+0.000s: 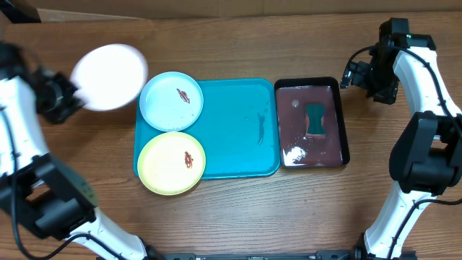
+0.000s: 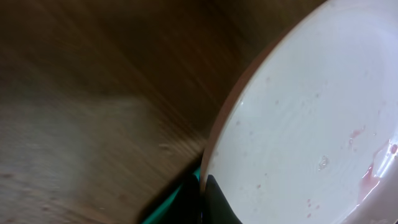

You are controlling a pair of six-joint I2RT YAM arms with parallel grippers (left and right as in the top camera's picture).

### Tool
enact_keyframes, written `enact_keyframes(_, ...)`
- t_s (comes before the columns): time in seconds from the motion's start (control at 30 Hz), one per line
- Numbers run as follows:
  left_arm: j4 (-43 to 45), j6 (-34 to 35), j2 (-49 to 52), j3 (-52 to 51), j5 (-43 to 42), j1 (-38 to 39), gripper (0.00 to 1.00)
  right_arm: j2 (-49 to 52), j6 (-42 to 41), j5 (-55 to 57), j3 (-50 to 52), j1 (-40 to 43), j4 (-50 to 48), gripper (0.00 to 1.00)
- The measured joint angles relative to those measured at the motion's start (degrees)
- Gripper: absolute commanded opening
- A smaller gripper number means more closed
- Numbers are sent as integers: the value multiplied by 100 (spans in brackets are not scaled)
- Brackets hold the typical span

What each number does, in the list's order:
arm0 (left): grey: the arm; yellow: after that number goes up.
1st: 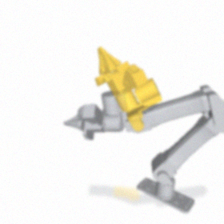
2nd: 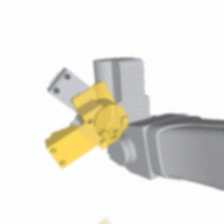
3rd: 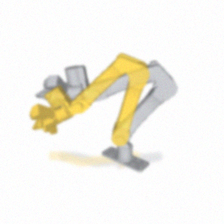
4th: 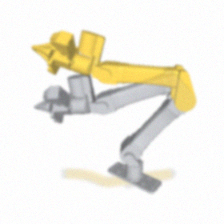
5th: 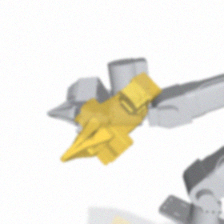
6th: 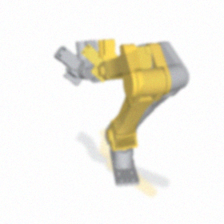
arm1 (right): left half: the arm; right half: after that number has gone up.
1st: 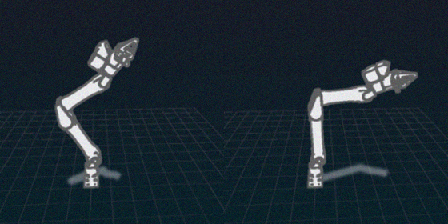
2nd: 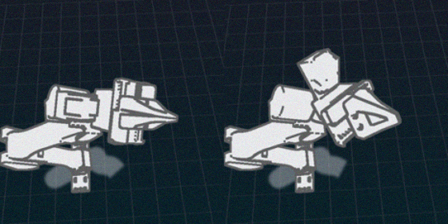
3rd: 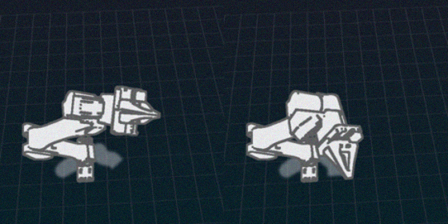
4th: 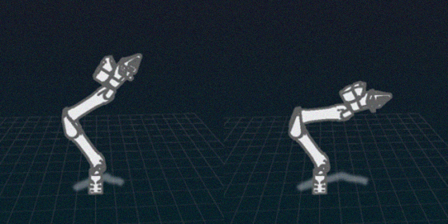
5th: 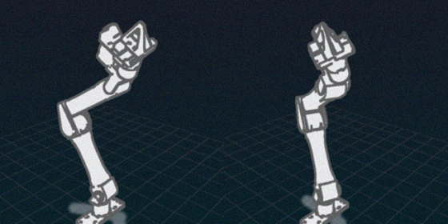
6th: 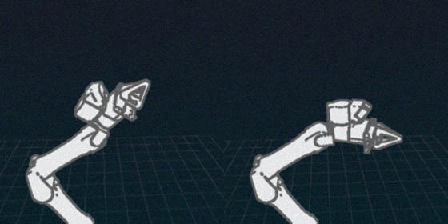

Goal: Clean dirty plates on tray and stack at the side
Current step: 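Swing the white plate left and set it on the table, then grip the light-blue plate's left rim with the left gripper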

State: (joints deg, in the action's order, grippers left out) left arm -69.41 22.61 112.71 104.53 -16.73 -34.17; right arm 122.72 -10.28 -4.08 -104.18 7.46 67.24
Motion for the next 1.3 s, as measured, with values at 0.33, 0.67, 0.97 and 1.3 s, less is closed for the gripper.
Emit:
enact_keyframes(0.33,1508,323,4,-1423,890,-804,4,0,0,-2,0,0,-2,100)
enact_keyframes(0.67,2345,343,4,-2371,953,-310,5,0,-2,-2,0,0,-2,100)
enact_keyframes(0.97,2218,409,4,-2363,962,-31,52,0,-2,-2,0,0,-2,100)
enact_keyframes(1.3,411,96,24,-997,232,323,34,0,0,-2,0,0,-9,100)
